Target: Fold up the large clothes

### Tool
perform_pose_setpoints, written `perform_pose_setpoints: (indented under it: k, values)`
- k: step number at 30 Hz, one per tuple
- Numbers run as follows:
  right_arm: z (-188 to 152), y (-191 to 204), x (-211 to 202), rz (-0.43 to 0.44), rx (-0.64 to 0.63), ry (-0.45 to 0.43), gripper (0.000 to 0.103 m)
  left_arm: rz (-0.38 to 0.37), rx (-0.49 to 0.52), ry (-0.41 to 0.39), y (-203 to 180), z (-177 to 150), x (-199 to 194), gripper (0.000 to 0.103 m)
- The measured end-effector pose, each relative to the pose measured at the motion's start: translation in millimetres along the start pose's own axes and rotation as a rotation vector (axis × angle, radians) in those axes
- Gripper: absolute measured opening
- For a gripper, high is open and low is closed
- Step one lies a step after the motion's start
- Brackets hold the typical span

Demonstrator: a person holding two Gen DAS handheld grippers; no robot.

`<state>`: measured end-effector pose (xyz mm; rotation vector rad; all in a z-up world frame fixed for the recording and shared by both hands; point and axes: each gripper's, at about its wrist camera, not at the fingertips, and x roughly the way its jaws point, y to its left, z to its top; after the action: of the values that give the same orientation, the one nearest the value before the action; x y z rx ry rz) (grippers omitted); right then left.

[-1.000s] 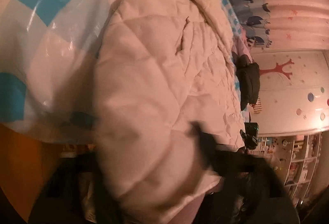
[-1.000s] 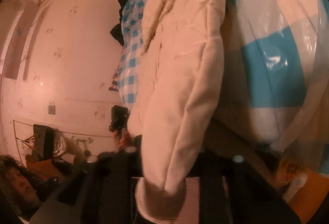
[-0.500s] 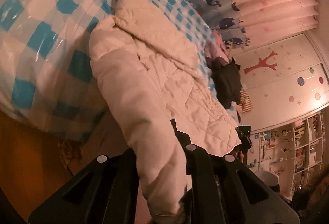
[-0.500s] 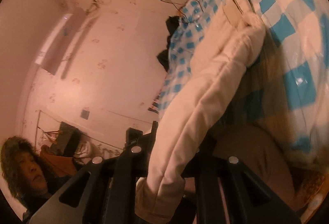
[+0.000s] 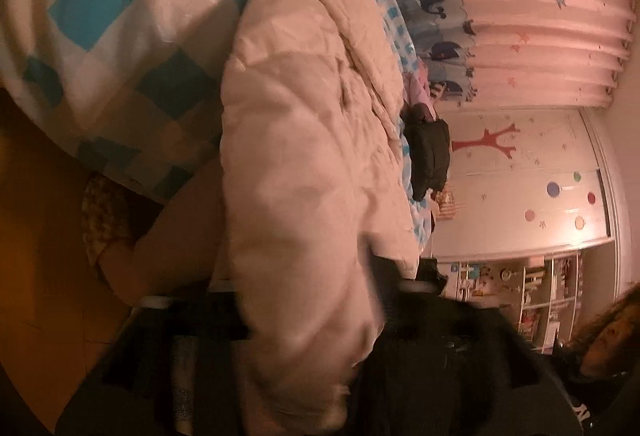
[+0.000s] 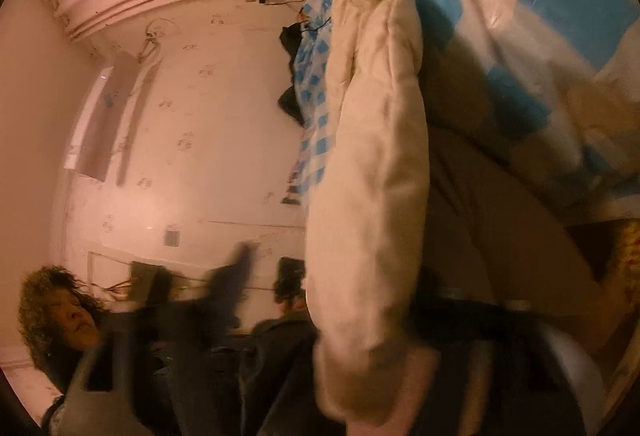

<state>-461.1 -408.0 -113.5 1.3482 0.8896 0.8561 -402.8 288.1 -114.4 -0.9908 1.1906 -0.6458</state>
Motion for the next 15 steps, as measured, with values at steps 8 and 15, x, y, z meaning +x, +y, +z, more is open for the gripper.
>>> perform_pose_setpoints:
  k: [8,15]
  values:
    - [2.9,2.6,4.8,-0.074,-0.015,0.041,0.040,0.014,-0.018,-0.003,6.2,5.6,9.8,0.059]
    - [-1.4,9.8,15.2,-0.077,-0.047,0.041,0.023,0.108,0.130,-0.027,-24.3,3.8,7.2,0.016]
